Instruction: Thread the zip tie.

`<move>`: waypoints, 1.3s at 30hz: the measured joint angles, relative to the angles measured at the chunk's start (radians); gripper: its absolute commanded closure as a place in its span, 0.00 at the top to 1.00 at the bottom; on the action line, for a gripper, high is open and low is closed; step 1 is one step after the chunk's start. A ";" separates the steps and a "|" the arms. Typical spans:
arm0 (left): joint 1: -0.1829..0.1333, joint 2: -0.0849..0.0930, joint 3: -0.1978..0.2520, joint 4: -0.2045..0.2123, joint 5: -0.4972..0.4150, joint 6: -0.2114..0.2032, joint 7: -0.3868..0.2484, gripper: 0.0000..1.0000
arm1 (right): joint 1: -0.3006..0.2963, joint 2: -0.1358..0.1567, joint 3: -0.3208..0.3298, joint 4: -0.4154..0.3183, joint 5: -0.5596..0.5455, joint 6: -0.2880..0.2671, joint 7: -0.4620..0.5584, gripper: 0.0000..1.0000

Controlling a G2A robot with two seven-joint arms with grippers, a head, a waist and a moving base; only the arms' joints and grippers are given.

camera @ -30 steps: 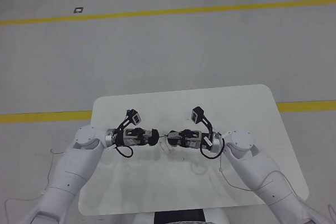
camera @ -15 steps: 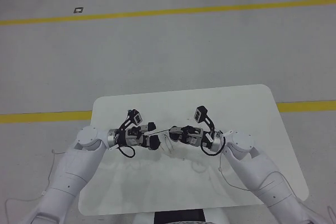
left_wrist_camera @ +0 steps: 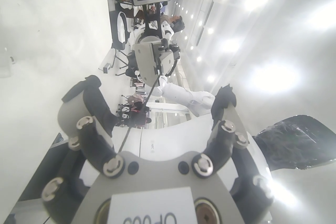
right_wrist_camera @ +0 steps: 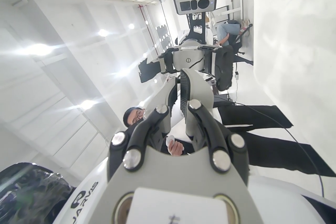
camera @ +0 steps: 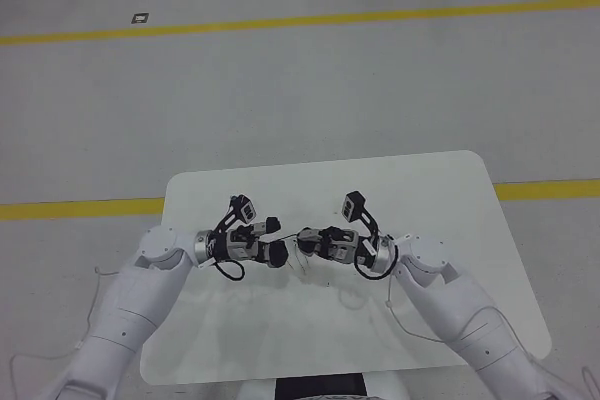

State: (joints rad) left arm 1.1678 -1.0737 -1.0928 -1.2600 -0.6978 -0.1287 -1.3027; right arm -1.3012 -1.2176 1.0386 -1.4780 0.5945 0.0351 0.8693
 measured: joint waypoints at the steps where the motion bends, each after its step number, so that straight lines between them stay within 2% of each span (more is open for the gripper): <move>1: 0.001 0.001 0.000 -0.001 -0.001 0.001 0.000 1.00 | -0.001 -0.001 0.000 0.000 0.005 -0.002 -0.006 0.00; 9: -0.002 0.005 0.005 -0.002 -0.011 0.007 0.000 0.98 | 0.006 -0.004 -0.014 0.000 0.014 0.006 -0.004 0.00; 11: -0.004 0.005 0.007 0.000 -0.015 0.007 0.001 0.79 | 0.009 -0.004 -0.020 0.000 -0.001 0.013 -0.003 0.00; 12: -0.005 0.005 0.009 0.000 -0.016 0.006 0.001 0.62 | 0.010 -0.004 -0.022 0.000 -0.004 0.015 -0.002 0.00; 13: -0.006 0.005 0.010 0.001 -0.018 0.006 0.000 0.49 | 0.011 -0.004 -0.024 0.001 -0.006 0.018 -0.001 0.00; 18: -0.011 0.005 0.020 0.004 -0.025 0.005 -0.003 0.37 | 0.014 -0.003 -0.030 0.001 -0.025 0.027 -0.003 0.00; 28: -0.008 0.008 0.030 0.005 -0.027 -0.004 0.000 0.25 | 0.007 0.000 -0.033 -0.007 -0.051 0.034 -0.008 0.00; 33: 0.001 0.013 0.027 -0.003 -0.025 -0.004 0.003 0.22 | 0.001 0.006 -0.022 -0.016 -0.058 0.037 0.008 0.00; 39: 0.011 0.019 0.023 -0.016 -0.025 -0.002 0.005 0.14 | -0.005 0.012 -0.011 -0.023 -0.073 0.038 0.030 0.00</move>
State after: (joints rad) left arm 1.1787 -1.0551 -1.0701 -1.2763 -0.7227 -0.1305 -1.2978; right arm -1.3060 -1.2053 1.0279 -1.5015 0.5219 0.0733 0.8995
